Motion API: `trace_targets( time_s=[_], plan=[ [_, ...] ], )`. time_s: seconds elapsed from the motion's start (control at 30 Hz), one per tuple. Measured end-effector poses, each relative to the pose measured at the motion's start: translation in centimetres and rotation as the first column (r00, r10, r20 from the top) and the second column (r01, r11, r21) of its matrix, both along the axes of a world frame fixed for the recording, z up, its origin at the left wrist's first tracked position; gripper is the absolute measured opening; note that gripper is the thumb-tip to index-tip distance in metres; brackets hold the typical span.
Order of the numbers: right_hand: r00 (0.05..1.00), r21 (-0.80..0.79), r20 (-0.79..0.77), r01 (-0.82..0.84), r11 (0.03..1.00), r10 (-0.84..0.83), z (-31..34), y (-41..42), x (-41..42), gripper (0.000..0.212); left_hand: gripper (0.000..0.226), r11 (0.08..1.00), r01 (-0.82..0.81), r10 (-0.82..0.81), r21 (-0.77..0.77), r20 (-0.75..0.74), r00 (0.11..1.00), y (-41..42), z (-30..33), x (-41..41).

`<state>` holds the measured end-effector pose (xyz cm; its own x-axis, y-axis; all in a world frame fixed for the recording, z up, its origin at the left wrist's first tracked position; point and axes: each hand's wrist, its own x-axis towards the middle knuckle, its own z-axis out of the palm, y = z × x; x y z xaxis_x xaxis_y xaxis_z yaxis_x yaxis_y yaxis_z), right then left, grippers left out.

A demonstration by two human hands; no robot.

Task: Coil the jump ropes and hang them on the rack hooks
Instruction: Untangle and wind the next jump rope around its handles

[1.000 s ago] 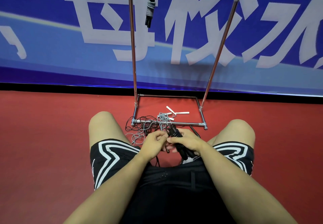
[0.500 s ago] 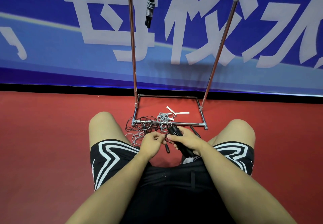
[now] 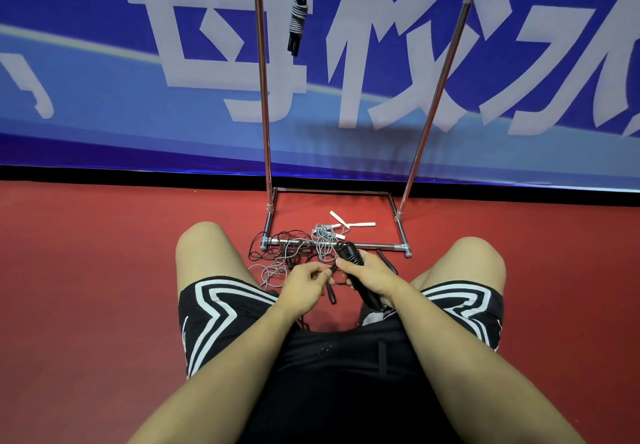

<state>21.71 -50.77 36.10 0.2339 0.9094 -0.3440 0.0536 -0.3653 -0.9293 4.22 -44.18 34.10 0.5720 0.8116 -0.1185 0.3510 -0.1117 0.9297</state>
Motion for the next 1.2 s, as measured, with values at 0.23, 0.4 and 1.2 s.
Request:
trace_targets(
  time_s=[0.23,0.4,1.2],
  plan=[
    [0.971,-0.091,-0.231,0.04,0.995,-0.06,-1.1,0.4,0.0,0.047,0.021,0.999,-0.035,0.034,-0.032,-0.026,0.999,-0.1,0.0,0.1],
    [0.987,-0.088,-0.148,-0.074,0.993,0.061,-1.0,0.1,-0.2,0.047,0.016,0.983,-0.147,0.148,-0.113,0.002,0.989,0.2,-0.6,-0.1],
    [0.957,-0.014,0.287,-0.025,1.0,0.028,-1.1,0.4,1.0,0.056,0.028,0.978,-0.013,0.048,-0.208,0.165,0.985,-0.5,1.0,-0.5]
  ],
)
